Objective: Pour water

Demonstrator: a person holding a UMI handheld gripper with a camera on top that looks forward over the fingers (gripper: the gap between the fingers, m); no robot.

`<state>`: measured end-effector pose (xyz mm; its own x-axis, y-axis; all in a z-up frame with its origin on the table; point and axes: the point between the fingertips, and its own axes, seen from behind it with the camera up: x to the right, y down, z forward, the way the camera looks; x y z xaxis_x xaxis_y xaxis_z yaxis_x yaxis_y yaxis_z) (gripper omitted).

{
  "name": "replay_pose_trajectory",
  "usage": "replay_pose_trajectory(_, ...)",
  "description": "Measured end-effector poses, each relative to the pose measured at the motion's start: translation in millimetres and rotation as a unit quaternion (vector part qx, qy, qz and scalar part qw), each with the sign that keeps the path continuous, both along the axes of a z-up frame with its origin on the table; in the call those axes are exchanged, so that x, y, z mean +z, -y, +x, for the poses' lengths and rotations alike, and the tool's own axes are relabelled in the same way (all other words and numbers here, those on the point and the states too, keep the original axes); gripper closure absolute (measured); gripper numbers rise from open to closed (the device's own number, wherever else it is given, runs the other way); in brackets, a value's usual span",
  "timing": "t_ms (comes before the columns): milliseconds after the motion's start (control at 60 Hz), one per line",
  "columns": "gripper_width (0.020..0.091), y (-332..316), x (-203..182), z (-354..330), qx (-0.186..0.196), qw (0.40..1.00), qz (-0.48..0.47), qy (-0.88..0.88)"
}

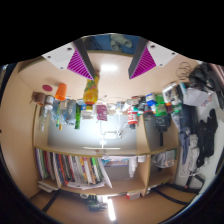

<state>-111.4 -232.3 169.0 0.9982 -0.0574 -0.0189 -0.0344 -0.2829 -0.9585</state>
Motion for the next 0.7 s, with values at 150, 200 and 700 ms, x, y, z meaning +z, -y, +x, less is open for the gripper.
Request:
replay_pose_trajectory(150,0.0336,-82.5,-37.5,55.6,-0.020,1.000,0.012,0.007)
replay_pose_trajectory(200,0.0332,-107.5,-49.5,73.0,-0.033,0.999,0.014,-0.004)
replay_pose_trajectory(700,0.0729,-248.8,-119.2,105.4,0.016,1.000,-0.005,0.023)
